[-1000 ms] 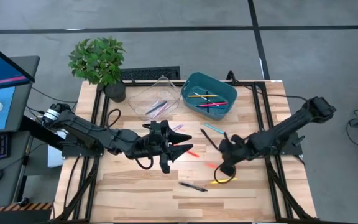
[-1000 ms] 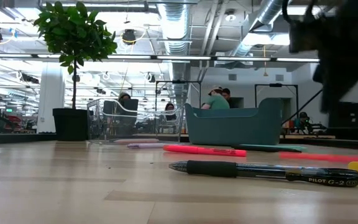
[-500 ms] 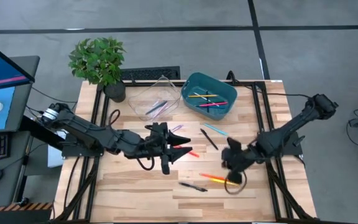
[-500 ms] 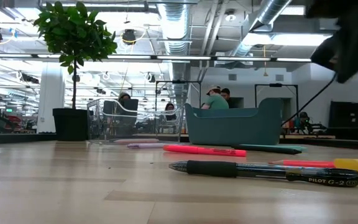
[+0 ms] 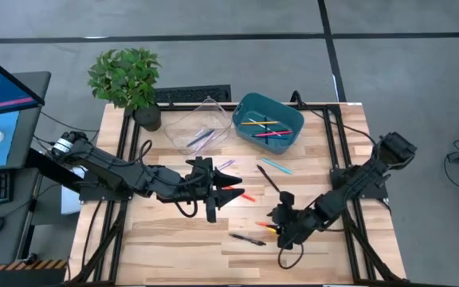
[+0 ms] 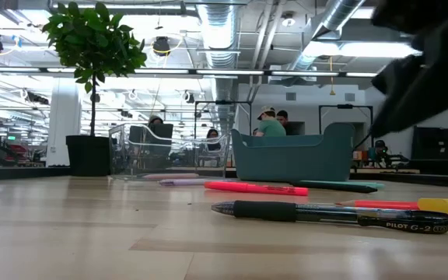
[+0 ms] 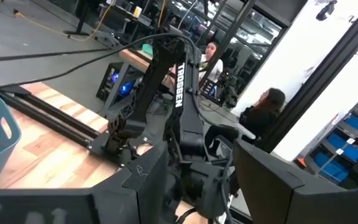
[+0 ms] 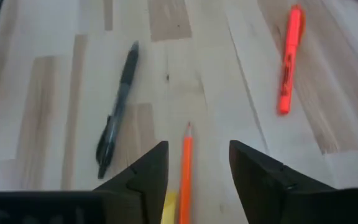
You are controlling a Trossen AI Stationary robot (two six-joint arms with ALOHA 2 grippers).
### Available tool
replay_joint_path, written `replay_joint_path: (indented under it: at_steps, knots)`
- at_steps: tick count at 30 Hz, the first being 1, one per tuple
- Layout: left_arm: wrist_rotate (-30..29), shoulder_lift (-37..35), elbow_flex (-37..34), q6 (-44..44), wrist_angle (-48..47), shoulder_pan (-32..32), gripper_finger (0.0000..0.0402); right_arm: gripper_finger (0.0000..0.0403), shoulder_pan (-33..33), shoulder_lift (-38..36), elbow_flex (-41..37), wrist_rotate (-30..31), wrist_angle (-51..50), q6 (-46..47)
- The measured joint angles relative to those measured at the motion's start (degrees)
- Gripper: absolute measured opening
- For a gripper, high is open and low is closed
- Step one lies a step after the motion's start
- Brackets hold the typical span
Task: Sort pens & pencils
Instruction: Put the orange colored pencil into the blue bin
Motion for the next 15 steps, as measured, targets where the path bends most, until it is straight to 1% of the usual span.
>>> replay_joint_path:
  at_steps: [4,9,12,15]
  knots:
    - [-0.03,0.0,0.0,-0.06,0.01,-0.53,0.0173,0.0181,3.73,0.03,0.0,0.76,-4.73,2.75]
    - [-0.05,0.0,0.0,-0.88,-0.05,-1.23,0.0173,0.0168,6.65,0.86,-0.02,4.4,-12.41,8.18]
    - [-0.65,0.0,0.0,-0.69,-0.13,-1.64,0.0173,0.0166,7.95,2.14,-0.07,4.59,-11.61,8.31]
    - [-0.68,0.0,0.0,-0.78,-0.78,-1.73,0.0173,0.0168,9.23,4.71,-0.07,3.37,-9.33,8.34]
